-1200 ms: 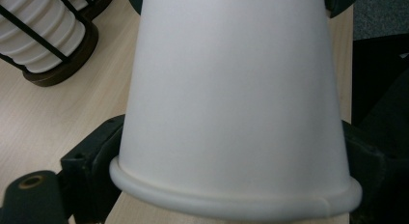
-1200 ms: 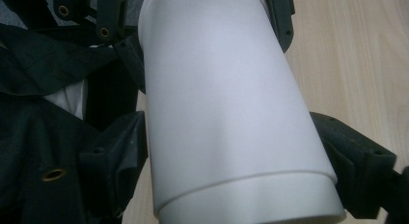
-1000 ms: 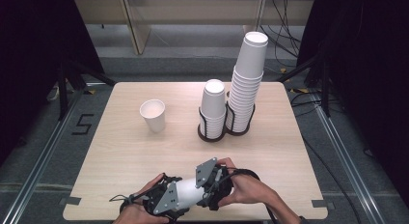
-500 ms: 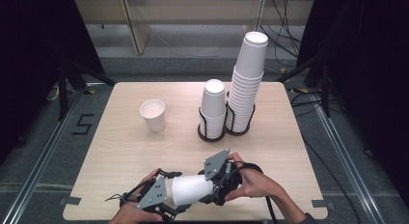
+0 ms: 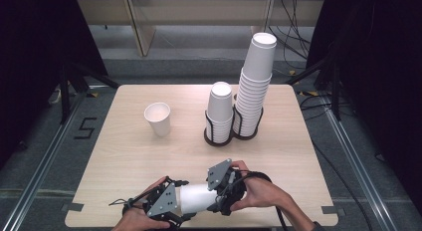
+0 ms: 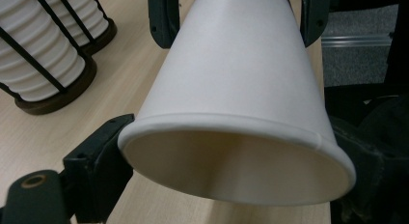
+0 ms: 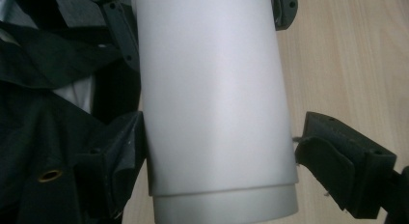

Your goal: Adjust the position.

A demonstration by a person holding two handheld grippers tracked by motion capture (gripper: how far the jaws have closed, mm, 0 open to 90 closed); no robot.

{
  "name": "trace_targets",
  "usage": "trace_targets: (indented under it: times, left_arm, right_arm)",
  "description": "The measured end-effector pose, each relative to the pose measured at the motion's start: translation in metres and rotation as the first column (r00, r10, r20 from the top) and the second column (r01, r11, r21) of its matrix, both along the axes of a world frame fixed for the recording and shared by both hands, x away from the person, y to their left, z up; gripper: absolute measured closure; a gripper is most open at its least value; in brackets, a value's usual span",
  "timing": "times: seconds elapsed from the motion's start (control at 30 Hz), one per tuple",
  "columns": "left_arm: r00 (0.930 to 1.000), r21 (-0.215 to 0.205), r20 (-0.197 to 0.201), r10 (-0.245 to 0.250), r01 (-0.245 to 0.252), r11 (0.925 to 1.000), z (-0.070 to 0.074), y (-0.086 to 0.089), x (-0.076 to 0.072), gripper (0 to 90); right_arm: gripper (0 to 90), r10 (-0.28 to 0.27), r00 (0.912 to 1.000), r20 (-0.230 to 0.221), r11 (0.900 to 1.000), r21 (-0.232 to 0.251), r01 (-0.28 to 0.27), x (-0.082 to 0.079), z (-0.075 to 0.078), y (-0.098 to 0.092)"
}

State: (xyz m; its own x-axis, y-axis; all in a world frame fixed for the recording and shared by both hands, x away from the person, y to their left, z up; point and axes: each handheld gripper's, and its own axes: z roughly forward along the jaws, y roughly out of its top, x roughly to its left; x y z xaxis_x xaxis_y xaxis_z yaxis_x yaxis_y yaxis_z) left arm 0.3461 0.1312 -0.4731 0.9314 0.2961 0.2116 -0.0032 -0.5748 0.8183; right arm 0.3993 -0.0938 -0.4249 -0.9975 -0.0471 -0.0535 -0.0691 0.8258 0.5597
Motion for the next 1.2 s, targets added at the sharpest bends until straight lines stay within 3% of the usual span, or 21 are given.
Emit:
trace_targets:
  times: [0.13,0.17,0.27,0.33,0.37,0.43,0.47,0.53,0.57,0.6,0.63,0.67,0.7,0.73,0.83,0.87,0.9,0.93,1.03,1.1,1.2]
  left_arm:
    - [0.9998,0.027,-0.016,0.009,-0.009,0.9996,0.003,-0.003,-0.003,11.6]
    - [0.9998,0.044,-0.011,0.018,-0.017,0.9989,0.005,-0.004,-0.004,11.6]
    - [0.9996,0.058,-0.019,0.02,-0.019,0.9982,0.007,-0.005,-0.005,11.6]
    - [0.9999,0.081,-0.013,0.01,-0.009,0.9966,0.009,-0.005,-0.004,11.6]
    - [0.9998,0.057,-0.015,0.011,-0.01,0.9983,0.009,-0.006,-0.006,11.6]
    - [0.9999,0.073,-0.012,0.003,-0.002,0.9974,0.011,-0.006,-0.006,11.5]
    - [0.9999,0.068,-0.011,0.005,-0.004,0.9977,0.01,-0.007,-0.006,11.5]
    - [0.9997,0.039,-0.023,0.008,-0.007,0.9992,0.009,-0.005,-0.005,9.4]
    - [0.9997,-0.001,-0.021,0.009,-0.009,1.0,0.007,-0.003,-0.003,9.4]
    - [0.9991,-0.054,-0.041,0.014,-0.016,0.9984,0.005,-0.002,-0.002,7.6]
    - [0.9989,-0.079,-0.043,0.017,-0.02,0.9967,0.005,0.0,-0.001,7.6]
    - [0.9985,-0.125,-0.051,0.021,-0.027,0.9918,0.004,0.001,0.0,7.0]
    - [0.9973,-0.153,-0.065,0.035,-0.045,0.9872,0.003,0.003,0.001,5.6]
    - [0.9945,-0.241,-0.097,0.039,-0.061,0.9686,0.002,0.005,0.004,5.9]
    - [0.9928,-0.289,-0.111,0.045,-0.075,0.9545,0.001,0.008,0.006,5.8]
    - [0.9905,-0.351,-0.13,0.046,-0.09,0.932,0.001,0.009,0.007,5.4]
    - [0.988,-0.362,-0.145,0.052,-0.102,0.9265,0.002,0.01,0.007,5.2]
    - [0.988,-0.362,-0.145,0.052,-0.102,0.9265,0.002,0.01,0.007,4.9]
    - [0.9846,-0.391,-0.168,0.048,-0.111,0.9134,0.001,0.009,0.007,3.8]
    - [0.9881,-0.413,-0.143,0.057,-0.112,0.9039,0.001,0.007,0.005,3.2]
    - [0.9891,-0.424,-0.14,0.046,-0.102,0.8997,0.003,0.008,0.005,5.0]
  right_arm:
    - [17.1,-0.011,0.9989,0.046,0.999,-0.051,0.014,-0.008,0.001,0.006]
    - [17.1,0.012,0.9946,0.103,0.995,-0.096,-0.002,-0.011,0.0,0.011]
    - [18.3,0.038,0.9882,0.148,0.991,-0.133,-0.018,-0.015,-0.002,0.017]
    - [18.8,0.031,0.9896,0.14,0.989,-0.148,-0.01,-0.016,-0.004,0.019]
    - [20.6,0.06,0.9842,0.166,0.986,-0.161,-0.033,-0.018,-0.006,0.023]
    - [22.0,0.072,0.9826,0.171,0.985,-0.168,-0.043,-0.018,-0.007,0.025]
    - [22.6,0.06,0.9848,0.163,0.984,-0.176,-0.031,-0.02,-0.009,0.026]
    - [22.7,0.094,0.9779,0.187,0.983,-0.172,-0.062,-0.019,-0.008,0.026]
    - [22.7,0.082,0.9822,0.169,0.986,-0.159,-0.055,-0.018,-0.008,0.024]
    - [22.6,0.018,0.9948,0.101,0.993,-0.119,-0.006,-0.017,-0.006,0.016]
    - [22.6,0.018,0.9948,0.101,0.993,-0.119,-0.006,-0.017,-0.006,0.016]
    - [22.6,0.066,0.9923,0.105,0.996,-0.074,-0.059,-0.011,-0.007,0.015]
    - [22.6,0.034,0.9988,0.035,0.999,-0.013,-0.033,-0.006,-0.007,0.007]
    - [22.6,0.062,0.9975,0.035,0.998,0.027,-0.062,-0.001,-0.008,0.005]
    - [22.6,0.05,0.9987,0.007,0.995,0.083,-0.05,0.006,-0.008,-0.001]
    - [22.6,0.047,0.9985,-0.029,0.989,0.144,-0.043,0.009,-0.008,-0.005]
    - [22.6,0.044,0.997,-0.064,0.986,0.163,-0.033,0.009,-0.008,-0.006]
    - [22.6,0.044,0.997,-0.064,0.986,0.163,-0.033,0.009,-0.008,-0.006]
    - [22.6,0.053,0.9965,-0.065,0.977,0.21,-0.038,0.009,-0.007,-0.006]
    - [22.5,0.058,0.9957,-0.072,0.97,0.239,-0.039,0.009,-0.005,-0.006]
    - [22.6,0.052,0.9959,-0.074,0.972,0.231,-0.034,0.008,-0.006,-0.005]
